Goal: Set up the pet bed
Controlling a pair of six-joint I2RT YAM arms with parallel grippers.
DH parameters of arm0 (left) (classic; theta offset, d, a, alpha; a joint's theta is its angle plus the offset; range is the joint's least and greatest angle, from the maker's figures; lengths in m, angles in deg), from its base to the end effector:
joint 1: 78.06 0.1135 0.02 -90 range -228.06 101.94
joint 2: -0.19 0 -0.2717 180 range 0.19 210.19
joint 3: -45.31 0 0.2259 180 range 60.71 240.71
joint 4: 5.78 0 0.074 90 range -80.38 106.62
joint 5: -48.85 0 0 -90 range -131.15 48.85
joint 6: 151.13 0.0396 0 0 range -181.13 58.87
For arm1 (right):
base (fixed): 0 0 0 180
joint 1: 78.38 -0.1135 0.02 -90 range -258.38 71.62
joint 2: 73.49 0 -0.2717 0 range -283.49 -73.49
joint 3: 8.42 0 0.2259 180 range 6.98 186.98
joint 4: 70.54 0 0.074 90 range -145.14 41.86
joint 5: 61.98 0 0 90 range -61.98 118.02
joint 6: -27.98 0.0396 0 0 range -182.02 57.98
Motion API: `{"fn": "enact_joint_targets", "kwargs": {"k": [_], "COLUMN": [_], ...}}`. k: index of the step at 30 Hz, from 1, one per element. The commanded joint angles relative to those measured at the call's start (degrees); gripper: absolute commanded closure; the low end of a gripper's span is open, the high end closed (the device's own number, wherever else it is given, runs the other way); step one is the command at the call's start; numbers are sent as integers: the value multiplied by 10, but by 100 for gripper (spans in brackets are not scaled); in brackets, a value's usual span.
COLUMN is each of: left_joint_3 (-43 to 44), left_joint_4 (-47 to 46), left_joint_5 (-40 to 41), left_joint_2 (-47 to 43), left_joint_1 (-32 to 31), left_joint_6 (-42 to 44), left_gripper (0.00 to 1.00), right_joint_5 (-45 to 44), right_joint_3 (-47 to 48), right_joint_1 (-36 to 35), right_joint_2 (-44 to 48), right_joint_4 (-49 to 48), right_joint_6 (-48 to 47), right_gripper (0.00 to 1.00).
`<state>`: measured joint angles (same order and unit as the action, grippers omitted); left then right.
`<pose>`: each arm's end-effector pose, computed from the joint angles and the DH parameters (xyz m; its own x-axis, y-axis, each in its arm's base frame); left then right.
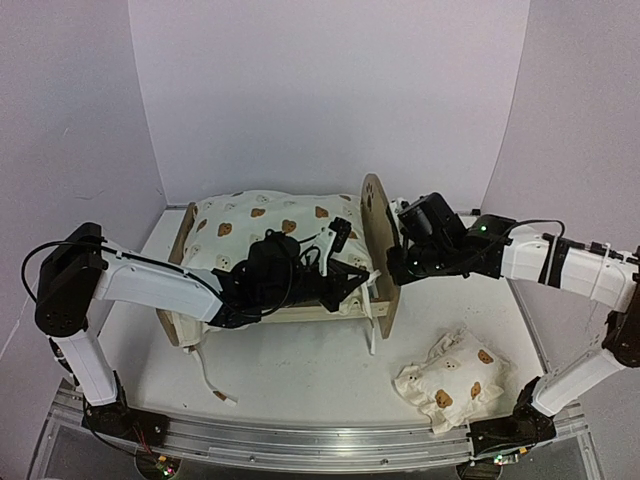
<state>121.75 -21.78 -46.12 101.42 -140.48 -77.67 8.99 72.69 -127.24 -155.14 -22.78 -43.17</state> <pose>0.1776 -0.3474 0.2679 -0.3305 0.0201 -0.9436 0.8644 0.4080 -0.2940 0.1943 0.2028 0.2970 -0.6488 -0.2784 -0.7082 -0.3800 0.9249 -0.0155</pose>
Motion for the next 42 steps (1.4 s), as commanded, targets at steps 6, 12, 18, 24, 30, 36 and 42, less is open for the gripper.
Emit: {"fn": "enact_joint_targets", "kwargs": {"k": [6,12,18,24,30,36,42], "left_joint_3": [-28,-85,-184,-219,-156,-79,-12], "left_joint_4": [-6,-14,-165,-372,-506,-520,-507], "left_joint_5": [61,192,250,303,389,406,398], "left_joint_2": [-26,-52,-21,108,244,315,370], "left_joint_1": [-39,-133,-184,-184,-159,-130,-112], "left_joint_6": [12,64,58,84,112,137,164], "left_gripper": [72,50,31,39,43,42,38], "right_joint_5": [-25,-18,13,43,45,50,55], "right_joint_3": [81,160,225,283,305,311,319], "right_joint_1": [-13,-13,-14,-19,-23,-30,-39], "right_joint_2": [15,-8,-26,-26,-27,-26,-34], "right_joint_4": [-9,21,30,32,32,32,31], "right_joint_6": [127,163,179,193,197,197,199], "right_gripper": [100,100,100,100,100,100,100]}}
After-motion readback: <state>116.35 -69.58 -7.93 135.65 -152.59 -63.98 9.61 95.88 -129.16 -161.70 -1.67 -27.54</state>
